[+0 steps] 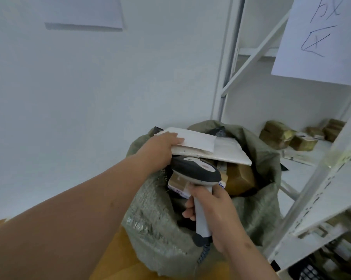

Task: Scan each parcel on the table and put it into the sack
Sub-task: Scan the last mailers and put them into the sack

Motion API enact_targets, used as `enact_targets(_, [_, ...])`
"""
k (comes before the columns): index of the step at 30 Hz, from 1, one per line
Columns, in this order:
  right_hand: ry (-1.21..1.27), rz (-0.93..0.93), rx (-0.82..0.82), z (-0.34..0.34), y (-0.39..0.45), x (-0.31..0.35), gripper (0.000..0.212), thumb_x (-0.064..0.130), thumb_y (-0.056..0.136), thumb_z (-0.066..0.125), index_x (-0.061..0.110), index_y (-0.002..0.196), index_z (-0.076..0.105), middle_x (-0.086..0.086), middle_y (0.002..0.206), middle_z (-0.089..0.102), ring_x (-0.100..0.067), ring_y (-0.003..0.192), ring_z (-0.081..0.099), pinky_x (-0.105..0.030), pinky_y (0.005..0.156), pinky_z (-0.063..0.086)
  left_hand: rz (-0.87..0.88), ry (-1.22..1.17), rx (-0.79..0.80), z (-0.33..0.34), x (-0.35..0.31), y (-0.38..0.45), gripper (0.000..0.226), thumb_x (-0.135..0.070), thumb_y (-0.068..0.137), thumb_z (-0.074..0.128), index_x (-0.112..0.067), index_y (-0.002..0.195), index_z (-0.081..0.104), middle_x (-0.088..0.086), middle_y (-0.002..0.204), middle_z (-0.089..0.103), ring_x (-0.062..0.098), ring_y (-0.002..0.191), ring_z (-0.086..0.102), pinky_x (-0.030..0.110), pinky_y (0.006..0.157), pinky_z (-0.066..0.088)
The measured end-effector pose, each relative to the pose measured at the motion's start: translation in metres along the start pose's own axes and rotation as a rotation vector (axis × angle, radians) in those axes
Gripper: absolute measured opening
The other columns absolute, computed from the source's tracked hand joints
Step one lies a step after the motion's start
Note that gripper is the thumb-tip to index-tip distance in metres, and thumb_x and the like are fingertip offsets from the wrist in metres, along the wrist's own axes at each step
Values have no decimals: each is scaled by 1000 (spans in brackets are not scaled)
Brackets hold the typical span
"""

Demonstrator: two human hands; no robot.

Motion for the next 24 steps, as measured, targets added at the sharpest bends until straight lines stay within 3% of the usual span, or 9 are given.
enact_targets(4, [-13,7,67,-11,3,3,8,18,94,64,12,99,60,-9,66,65,-23,55,65,-34,59,51,-101,-101,-211,-6,15,-8,52,-4,99,42,-32,141,51,-9,156,34,8,146,22,33,122,2])
enact_targets(6, [-11,25,109,-12,3,0,10,18,94,64,11,101,61,-8,65,65,-22,55,64,-33,57,51,-191,-156,-313,-11,30,-22,51,-5,97,44,-35,137,55,-12,153,40,9,144,28,38,123,9])
enact_targets(9, [-18,32,168,-2,0,-8,12,17,95,64,9,103,62,-7,64,65,-20,53,63,-29,53,50,-294,-158,-390,-16,54,-54,48,-9,96,48,-37,133,59,-12,147,46,13,139,36,29,118,21])
enact_targets(13, [-59,12,261,27,-6,-20,11,16,94,63,6,98,62,-11,68,61,-21,55,61,-27,55,52,-416,-125,-414,-16,91,-106,42,-13,97,51,-34,134,58,-9,146,48,14,135,42,37,115,30])
enact_targets(17, [-140,44,328,69,-18,-40,14,23,91,65,10,89,63,-6,64,62,-19,56,62,-32,61,53,-546,-119,-412,-14,134,-166,41,-16,98,53,-32,135,56,-9,144,49,12,126,49,31,106,36])
enact_targets(21, [-250,45,389,121,-37,-56,14,26,92,64,12,90,64,-5,68,65,-16,58,64,-21,51,49,-694,-121,-374,-12,188,-231,39,-19,99,53,-31,136,55,-6,145,49,16,128,49,38,108,40])
enact_targets(24, [-303,47,423,168,-50,-72,14,25,93,64,11,90,64,-4,66,65,-15,56,65,-29,57,51,-800,-132,-325,-14,234,-282,39,-23,99,53,-31,137,54,-5,147,48,19,124,53,42,103,45])
Point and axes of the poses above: each hand's wrist, its own y-axis towards the middle knuckle, its own z-axis out of the palm, x = y × z, the point moved 7 cm from there along y, towards the middle knuckle
